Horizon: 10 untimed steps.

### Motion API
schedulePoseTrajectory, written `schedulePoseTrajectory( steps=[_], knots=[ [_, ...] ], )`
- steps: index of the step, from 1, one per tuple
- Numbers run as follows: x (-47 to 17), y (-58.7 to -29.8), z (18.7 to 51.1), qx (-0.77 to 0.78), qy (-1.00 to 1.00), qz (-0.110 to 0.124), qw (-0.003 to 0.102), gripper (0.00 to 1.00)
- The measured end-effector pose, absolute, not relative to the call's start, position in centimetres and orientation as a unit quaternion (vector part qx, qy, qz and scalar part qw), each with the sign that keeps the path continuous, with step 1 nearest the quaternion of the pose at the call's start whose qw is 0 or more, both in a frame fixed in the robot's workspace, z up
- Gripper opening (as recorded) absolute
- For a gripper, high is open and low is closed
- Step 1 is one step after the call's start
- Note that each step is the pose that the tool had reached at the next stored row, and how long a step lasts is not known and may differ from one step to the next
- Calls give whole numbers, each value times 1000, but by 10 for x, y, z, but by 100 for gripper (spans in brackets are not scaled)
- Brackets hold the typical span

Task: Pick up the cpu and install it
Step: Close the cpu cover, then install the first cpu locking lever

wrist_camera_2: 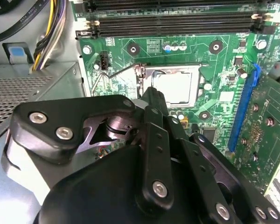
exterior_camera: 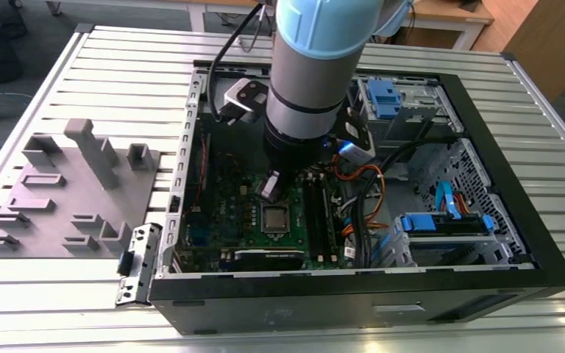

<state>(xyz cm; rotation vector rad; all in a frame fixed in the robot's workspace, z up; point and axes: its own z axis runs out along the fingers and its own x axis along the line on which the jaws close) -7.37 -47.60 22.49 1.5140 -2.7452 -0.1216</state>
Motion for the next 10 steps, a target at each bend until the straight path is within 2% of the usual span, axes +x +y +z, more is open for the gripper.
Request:
schedulePoseTrajectory(
  steps=[10],
  knots=[
    [-74, -476, 227, 483, -875, -39, 2, 11]
  ],
)
